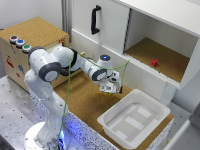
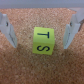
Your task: Grasp the yellow block
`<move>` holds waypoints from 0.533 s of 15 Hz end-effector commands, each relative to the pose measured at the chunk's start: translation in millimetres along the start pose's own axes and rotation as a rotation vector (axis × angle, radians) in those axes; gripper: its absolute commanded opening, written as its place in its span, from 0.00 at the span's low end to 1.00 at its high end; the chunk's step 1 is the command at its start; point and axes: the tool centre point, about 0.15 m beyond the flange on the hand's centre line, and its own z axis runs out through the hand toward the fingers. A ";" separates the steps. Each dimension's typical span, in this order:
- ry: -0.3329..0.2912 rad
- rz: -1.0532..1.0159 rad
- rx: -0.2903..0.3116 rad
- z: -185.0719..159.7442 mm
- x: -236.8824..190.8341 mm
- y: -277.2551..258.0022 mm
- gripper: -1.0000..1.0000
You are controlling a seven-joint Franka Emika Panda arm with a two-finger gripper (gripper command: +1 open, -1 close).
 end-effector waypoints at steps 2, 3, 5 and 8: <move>-0.056 0.005 0.103 13.0 28.8 15.5 0.00; -0.052 0.009 0.108 12.6 29.3 16.2 0.00; -0.059 0.015 0.123 13.9 29.6 17.4 0.00; -0.054 0.017 0.129 6.4 31.7 22.4 0.00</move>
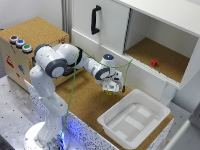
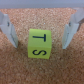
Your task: Grasp the yellow block
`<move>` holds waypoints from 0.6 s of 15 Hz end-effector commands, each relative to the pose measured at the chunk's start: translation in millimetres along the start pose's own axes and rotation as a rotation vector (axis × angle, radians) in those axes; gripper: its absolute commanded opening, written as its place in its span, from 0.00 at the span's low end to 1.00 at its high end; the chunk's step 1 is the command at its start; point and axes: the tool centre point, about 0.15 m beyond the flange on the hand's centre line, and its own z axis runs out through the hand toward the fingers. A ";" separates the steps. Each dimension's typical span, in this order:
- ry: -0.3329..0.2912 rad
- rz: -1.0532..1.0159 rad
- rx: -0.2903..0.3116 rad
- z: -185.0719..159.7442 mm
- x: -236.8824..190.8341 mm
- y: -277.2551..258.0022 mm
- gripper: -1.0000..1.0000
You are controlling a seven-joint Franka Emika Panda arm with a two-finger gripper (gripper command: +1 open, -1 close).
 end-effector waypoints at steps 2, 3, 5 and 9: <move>-0.040 -0.002 0.095 -7.5 13.4 20.9 0.00; -0.047 -0.007 0.084 -8.4 7.4 23.0 0.00; -0.049 -0.026 0.064 -12.7 -2.6 22.4 0.00; -0.021 -0.039 0.048 -33.2 -12.2 19.5 0.00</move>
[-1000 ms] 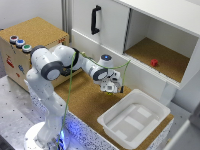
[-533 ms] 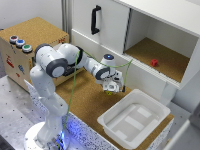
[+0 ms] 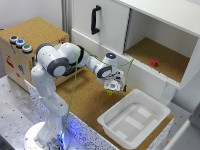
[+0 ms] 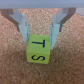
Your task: Grasp the yellow block
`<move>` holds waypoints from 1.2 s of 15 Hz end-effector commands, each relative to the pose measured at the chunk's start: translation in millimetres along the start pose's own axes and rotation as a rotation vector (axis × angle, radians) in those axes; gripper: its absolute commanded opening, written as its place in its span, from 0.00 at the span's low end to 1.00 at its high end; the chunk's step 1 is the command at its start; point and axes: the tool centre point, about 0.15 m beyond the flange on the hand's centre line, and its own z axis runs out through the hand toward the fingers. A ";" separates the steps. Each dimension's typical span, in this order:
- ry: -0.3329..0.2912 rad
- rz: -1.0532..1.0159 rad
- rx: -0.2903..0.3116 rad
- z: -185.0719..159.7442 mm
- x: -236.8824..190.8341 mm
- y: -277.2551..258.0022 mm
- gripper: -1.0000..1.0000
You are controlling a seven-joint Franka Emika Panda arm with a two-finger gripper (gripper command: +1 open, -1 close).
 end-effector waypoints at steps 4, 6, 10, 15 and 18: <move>0.042 0.038 0.036 -53.6 -16.0 11.9 0.00; 0.031 0.165 0.055 -62.7 -15.4 19.5 0.00; -0.002 0.622 0.020 -68.7 -27.0 33.4 0.00; -0.122 1.172 -0.024 -33.6 -45.7 44.1 0.00; -0.119 1.449 0.012 -24.0 -46.6 47.0 0.00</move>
